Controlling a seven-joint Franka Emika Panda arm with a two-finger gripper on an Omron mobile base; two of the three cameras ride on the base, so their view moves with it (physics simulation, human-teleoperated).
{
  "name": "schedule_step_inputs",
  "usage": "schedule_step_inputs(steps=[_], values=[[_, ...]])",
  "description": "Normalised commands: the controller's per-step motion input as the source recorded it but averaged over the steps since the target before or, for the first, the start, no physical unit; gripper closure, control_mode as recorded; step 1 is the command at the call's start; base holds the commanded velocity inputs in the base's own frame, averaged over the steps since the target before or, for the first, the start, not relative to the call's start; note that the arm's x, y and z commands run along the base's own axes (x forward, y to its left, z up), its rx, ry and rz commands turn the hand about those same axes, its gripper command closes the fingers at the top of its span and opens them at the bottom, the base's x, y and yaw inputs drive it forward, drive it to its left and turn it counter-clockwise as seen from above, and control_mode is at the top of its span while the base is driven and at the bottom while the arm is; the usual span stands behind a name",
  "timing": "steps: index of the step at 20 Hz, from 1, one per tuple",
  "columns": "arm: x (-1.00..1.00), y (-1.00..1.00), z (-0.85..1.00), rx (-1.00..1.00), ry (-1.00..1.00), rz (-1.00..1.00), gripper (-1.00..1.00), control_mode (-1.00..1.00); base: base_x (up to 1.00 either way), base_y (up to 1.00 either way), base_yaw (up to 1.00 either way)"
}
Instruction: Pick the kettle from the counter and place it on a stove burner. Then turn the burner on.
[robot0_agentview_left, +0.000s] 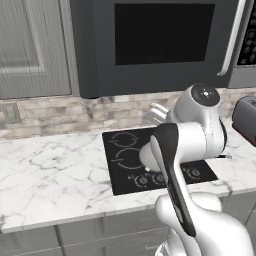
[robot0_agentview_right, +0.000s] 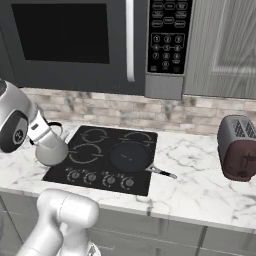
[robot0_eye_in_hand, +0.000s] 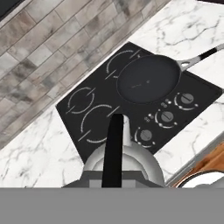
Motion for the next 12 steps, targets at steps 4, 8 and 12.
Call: schedule_step_inputs(steps=[4, 8, 12], values=[[0.3, 0.06, -0.02, 0.0, 0.0, 0.0, 1.0, -1.0, 0.0, 0.0, 0.0], [0.38, 0.0, -0.02, 0.0, 0.0, -0.01, 1.0, -1.0, 0.0, 0.0, 0.0], [0.43, 0.01, -0.09, 0.0, 0.0, -0.01, 1.0, -1.0, 0.0, 0.0, 0.0]])
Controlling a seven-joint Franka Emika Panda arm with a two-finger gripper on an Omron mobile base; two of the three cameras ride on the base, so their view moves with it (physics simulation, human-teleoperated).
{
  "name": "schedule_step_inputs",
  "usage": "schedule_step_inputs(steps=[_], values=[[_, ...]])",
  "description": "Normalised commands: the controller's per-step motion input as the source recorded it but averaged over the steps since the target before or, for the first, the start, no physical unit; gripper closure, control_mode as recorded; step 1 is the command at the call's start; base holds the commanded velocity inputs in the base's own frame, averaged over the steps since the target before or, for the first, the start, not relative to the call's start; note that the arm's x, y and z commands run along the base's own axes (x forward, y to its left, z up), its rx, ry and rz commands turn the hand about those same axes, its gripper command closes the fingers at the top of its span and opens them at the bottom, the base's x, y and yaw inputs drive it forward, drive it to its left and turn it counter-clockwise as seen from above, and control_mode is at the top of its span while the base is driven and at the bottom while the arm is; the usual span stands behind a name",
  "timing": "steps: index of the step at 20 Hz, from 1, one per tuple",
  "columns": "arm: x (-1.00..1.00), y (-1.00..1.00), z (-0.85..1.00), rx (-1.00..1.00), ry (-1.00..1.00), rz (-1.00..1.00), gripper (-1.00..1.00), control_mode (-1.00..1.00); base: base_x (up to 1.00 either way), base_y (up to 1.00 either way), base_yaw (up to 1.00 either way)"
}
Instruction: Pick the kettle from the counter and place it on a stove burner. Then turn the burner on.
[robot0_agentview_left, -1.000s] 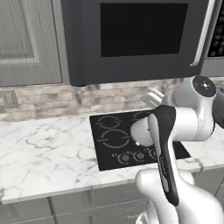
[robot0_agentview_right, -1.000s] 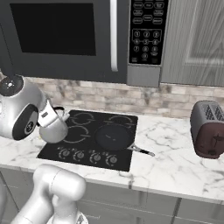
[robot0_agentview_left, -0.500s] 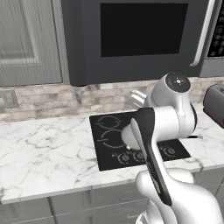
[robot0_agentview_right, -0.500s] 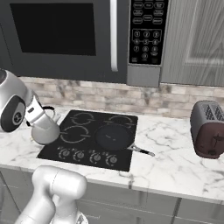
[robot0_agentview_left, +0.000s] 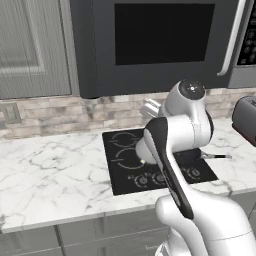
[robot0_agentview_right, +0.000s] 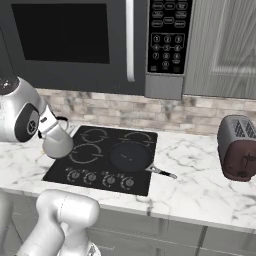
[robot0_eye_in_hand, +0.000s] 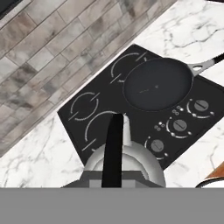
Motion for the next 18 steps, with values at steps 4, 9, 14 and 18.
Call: schedule_step_inputs(steps=[4, 9, 14, 18], values=[[0.37, 0.06, -0.21, 0.0, 0.03, 0.0, 1.0, -1.0, 0.0, 0.0, 0.0], [0.33, 0.08, -0.47, 0.0, 0.1, 0.0, 1.0, -1.0, 0.0, 0.0, 0.0], [0.3, 0.05, -0.27, -0.03, 0.04, 0.0, 1.0, -1.0, 0.0, 0.0, 0.0], [0.29, 0.03, -0.12, -0.07, 0.0, 0.0, 1.0, -1.0, 0.0, 0.0, 0.0]])
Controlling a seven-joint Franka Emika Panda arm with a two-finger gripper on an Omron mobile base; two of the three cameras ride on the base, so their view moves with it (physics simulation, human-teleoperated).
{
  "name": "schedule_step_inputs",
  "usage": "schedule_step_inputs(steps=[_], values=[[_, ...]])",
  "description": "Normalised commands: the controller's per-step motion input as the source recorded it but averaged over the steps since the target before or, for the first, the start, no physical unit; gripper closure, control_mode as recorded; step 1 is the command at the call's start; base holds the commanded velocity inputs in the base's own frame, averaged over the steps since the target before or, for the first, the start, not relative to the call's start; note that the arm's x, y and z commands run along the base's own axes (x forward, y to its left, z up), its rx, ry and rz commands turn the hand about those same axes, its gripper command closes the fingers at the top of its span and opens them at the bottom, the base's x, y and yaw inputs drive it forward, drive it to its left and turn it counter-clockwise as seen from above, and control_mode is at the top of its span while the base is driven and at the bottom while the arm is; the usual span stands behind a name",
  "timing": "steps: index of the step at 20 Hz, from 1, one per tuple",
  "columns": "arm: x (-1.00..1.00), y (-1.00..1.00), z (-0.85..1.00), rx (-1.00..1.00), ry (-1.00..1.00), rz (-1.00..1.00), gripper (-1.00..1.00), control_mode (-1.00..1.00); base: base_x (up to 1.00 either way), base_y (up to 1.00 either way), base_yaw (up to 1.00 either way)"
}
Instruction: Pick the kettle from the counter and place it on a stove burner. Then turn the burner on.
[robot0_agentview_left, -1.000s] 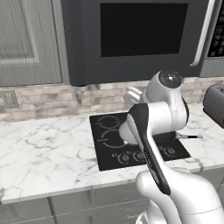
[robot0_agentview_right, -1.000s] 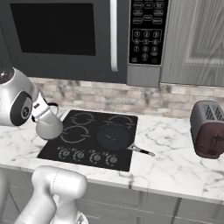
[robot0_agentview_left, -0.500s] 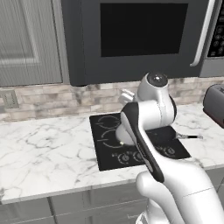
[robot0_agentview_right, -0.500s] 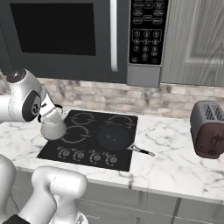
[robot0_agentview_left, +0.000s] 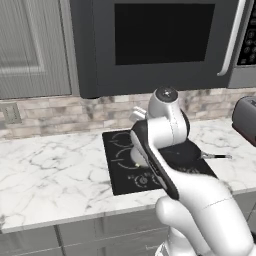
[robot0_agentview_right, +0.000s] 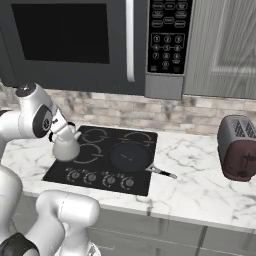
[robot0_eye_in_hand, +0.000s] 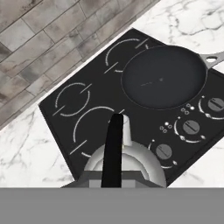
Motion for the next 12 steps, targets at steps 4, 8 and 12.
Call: schedule_step_inputs(steps=[4, 8, 12], values=[[0.29, 0.04, -0.13, -0.09, 0.0, 0.0, 1.0, -1.0, 0.0, 0.0, 0.0], [0.33, 0.04, -0.13, -0.03, 0.0, 0.0, 1.0, -1.0, 0.0, 0.0, 0.0], [0.33, 0.03, -0.08, -0.04, 0.0, 0.0, 1.0, -1.0, 0.0, 0.0, 0.0]])
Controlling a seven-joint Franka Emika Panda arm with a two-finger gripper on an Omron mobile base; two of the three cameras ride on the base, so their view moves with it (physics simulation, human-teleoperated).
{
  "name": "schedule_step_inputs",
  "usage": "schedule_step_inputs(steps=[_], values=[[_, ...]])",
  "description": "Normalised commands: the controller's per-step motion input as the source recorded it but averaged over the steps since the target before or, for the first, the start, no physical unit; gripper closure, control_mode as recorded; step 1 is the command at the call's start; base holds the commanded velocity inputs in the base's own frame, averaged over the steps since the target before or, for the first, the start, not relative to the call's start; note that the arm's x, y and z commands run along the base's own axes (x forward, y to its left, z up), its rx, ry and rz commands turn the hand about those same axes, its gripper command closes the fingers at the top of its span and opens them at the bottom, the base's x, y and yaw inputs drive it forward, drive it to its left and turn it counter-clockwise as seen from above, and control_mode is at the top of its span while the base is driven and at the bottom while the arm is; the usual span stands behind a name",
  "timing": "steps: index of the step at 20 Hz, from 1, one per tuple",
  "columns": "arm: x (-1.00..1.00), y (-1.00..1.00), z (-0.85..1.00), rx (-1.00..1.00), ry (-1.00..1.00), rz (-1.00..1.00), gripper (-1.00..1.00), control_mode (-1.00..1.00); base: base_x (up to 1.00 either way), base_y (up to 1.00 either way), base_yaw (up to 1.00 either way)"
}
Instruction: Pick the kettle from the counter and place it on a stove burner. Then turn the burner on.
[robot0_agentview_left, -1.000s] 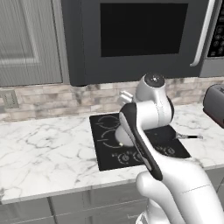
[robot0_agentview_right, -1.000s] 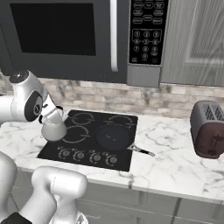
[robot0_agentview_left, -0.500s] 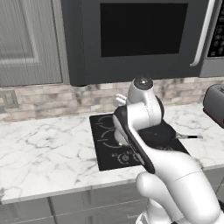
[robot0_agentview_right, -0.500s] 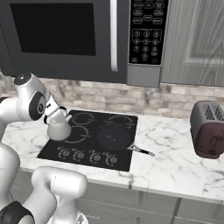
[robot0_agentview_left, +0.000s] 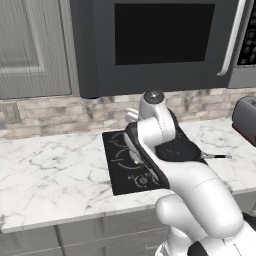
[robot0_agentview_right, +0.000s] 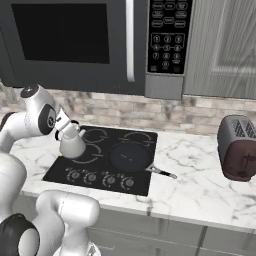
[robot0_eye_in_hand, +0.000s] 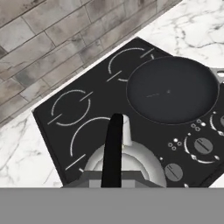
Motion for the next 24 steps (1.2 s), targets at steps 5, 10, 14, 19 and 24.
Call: schedule_step_inputs(steps=[5, 10, 14, 19, 24], values=[[0.31, 0.03, -0.15, 0.0, 0.0, 0.0, 1.0, -1.0, 0.0, 0.0, 0.0], [0.28, 0.02, -0.22, 0.0, 0.0, 0.0, 1.0, -1.0, 0.0, 0.0, 0.0], [0.23, 0.02, -0.3, 0.0, 0.0, 0.0, 1.0, -1.0, 0.0, 0.0, 0.0], [0.21, 0.01, -0.26, 0.0, 0.0, 0.0, 1.0, -1.0, 0.0, 0.0, 0.0], [0.2, 0.02, -0.29, 0.0, 0.0, 0.0, 1.0, -1.0, 0.0, 0.0, 0.0]])
